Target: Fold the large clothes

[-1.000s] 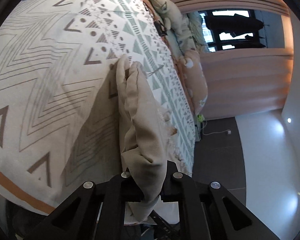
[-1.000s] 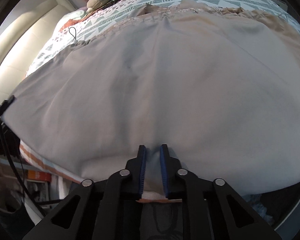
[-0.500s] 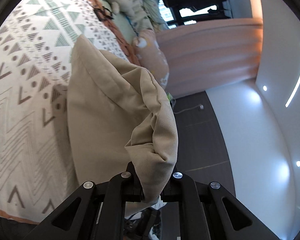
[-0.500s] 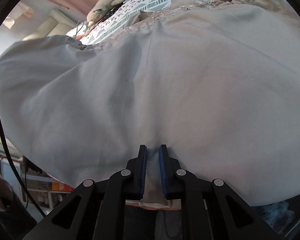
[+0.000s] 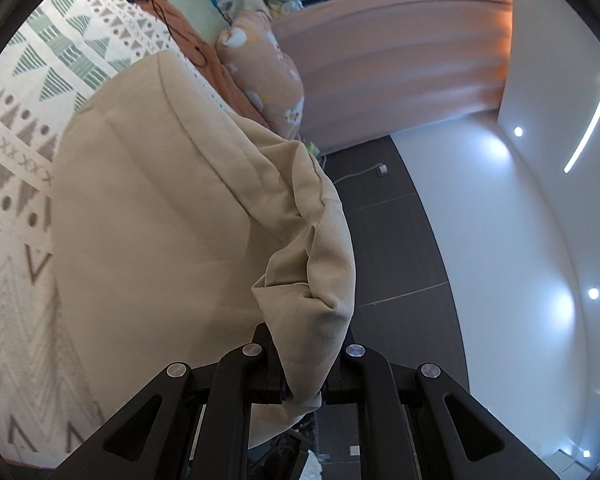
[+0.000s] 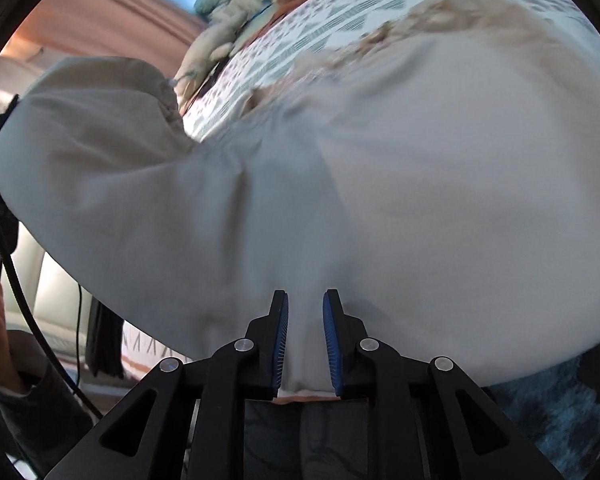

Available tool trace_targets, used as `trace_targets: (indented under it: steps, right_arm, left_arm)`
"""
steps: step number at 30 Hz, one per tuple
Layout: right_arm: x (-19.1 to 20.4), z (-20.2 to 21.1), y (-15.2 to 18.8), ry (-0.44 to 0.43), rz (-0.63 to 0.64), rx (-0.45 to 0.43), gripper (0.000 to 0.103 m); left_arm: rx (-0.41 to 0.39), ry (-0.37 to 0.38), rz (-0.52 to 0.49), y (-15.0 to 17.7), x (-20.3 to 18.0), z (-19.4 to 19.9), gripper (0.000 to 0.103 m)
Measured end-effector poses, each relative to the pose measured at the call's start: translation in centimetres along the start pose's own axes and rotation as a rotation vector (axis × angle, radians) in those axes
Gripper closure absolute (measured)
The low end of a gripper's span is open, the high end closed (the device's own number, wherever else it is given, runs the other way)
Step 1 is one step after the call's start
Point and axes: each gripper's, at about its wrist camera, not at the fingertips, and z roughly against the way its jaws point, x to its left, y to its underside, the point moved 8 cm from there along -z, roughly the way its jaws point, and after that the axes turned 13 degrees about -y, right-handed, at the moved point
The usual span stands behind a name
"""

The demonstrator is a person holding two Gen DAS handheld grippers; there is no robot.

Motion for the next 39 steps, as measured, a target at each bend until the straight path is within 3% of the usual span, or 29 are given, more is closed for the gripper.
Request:
trace_targets:
  steps: [11, 20, 29, 31, 33, 35, 37, 38, 39]
  right_arm:
    - [-6.3, 8.3, -0.5, 0.058, -0.094, -0.162, 0.084]
    - [-9.9, 14.7, -0.3, 0.101, -0.153, -0.277, 0.084]
    - [-12.8, 18.7, 0.2, 0.130, -0.218, -0.350, 0.084]
    - [-13.0, 19.0, 0.4, 0.125, -0.227, -0.355, 0.084]
    - [-13.0, 18.9, 0.5, 0.122, -0.225, -0.351, 0.084]
    - [-12.9, 18.5, 0.3, 0.108, -0.225, -0.340, 0.083]
    - [-12.9, 18.0, 0.3, 0.096, -0.227, -0.333, 0.067]
    - [-12.7, 17.9, 0.2, 0.092, -0.225, -0.335, 0.053]
    - [-12.5, 17.8, 0.2, 0.089, -0.220, -0.342, 0.049]
  left_arm:
    - [0.160, -0.025, -0.018, 2.8, -4.3, -11.3, 0.093]
    - [0.315, -0.054, -0.122, 9.3, -7.7, -18.9, 0.093]
    - [0.488, -0.128, -0.184, 18.0, -5.8, -23.8, 0.093]
    - [0.525, -0.167, -0.203, 19.5, -5.0, -24.4, 0.090]
    - [0.567, -0.188, -0.216, 20.7, -4.4, -24.5, 0.066]
    - [0.597, -0.163, -0.219, 20.9, -4.3, -24.1, 0.052]
    - [0.564, -0.134, -0.233, 19.9, -4.4, -22.9, 0.050]
    - [0.537, -0.137, -0.241, 19.1, -4.2, -22.2, 0.049]
    - [0.515, -0.151, -0.247, 18.6, -3.6, -21.3, 0.048]
